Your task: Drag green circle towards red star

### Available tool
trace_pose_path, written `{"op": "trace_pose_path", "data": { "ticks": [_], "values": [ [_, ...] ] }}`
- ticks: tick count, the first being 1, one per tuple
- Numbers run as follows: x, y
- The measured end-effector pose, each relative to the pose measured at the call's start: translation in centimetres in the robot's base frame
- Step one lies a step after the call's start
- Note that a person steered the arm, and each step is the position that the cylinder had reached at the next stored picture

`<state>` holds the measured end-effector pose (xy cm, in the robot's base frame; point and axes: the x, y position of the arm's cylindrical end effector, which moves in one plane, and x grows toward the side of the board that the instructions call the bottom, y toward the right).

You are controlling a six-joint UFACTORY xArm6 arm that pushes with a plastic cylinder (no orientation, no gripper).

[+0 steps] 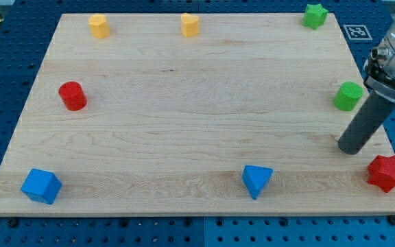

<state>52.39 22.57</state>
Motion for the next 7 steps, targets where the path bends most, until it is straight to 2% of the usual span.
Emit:
{"op": "trace_pose_path", "data": {
  "ticks": [2, 4, 6, 7],
  "values": [
    [-0.3, 0.5],
    [-0.5, 3.5],
    [-4.6, 7.3],
    [-7.3, 7.4]
  ]
}}
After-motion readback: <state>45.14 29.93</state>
